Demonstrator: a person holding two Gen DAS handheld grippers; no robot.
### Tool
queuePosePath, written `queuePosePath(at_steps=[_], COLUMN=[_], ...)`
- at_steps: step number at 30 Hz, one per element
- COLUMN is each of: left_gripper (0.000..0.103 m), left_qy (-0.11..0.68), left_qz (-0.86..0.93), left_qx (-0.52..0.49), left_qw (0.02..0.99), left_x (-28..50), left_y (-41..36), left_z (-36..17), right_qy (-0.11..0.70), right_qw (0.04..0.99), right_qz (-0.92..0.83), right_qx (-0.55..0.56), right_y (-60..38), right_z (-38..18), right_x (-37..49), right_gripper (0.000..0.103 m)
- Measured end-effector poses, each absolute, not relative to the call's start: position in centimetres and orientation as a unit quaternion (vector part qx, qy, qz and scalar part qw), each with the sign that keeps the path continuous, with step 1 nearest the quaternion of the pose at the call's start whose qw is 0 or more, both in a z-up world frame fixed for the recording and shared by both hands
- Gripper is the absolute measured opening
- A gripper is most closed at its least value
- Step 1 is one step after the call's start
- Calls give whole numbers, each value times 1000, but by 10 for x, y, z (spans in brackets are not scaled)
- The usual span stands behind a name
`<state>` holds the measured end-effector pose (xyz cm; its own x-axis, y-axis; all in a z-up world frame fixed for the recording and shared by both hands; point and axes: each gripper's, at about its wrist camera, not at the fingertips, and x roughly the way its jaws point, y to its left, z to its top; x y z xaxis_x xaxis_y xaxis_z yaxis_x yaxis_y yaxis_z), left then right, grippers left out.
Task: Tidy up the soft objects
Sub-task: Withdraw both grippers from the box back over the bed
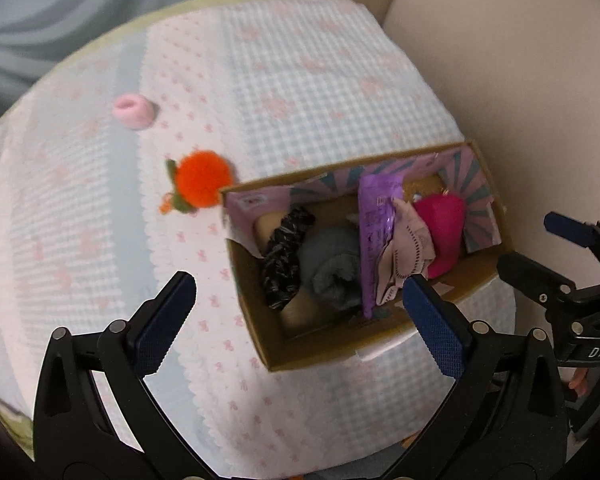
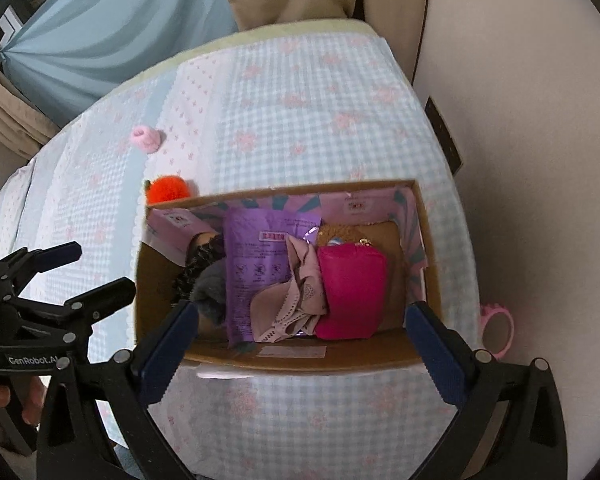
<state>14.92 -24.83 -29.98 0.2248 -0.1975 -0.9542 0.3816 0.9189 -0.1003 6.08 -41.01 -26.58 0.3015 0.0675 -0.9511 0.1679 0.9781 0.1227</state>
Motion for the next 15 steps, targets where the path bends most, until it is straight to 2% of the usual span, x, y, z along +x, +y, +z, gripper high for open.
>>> queuePosePath(at_steps=[9,15], left_gripper=[103,103], left_qy=[527,455], left_qz=[-177,-162], left_qx=[36,26], left_qw=[830,875], left_x=[122,96], left_y=[-203,-149], left_z=[-216,-148], right_qy=[537,483], right_qw=[838,871], right_qz=[-36,-28], right_qx=[90,83], right_y=[-375,-339], right_z=[-185,-126], right_x=[49,34], right_gripper=[103,103])
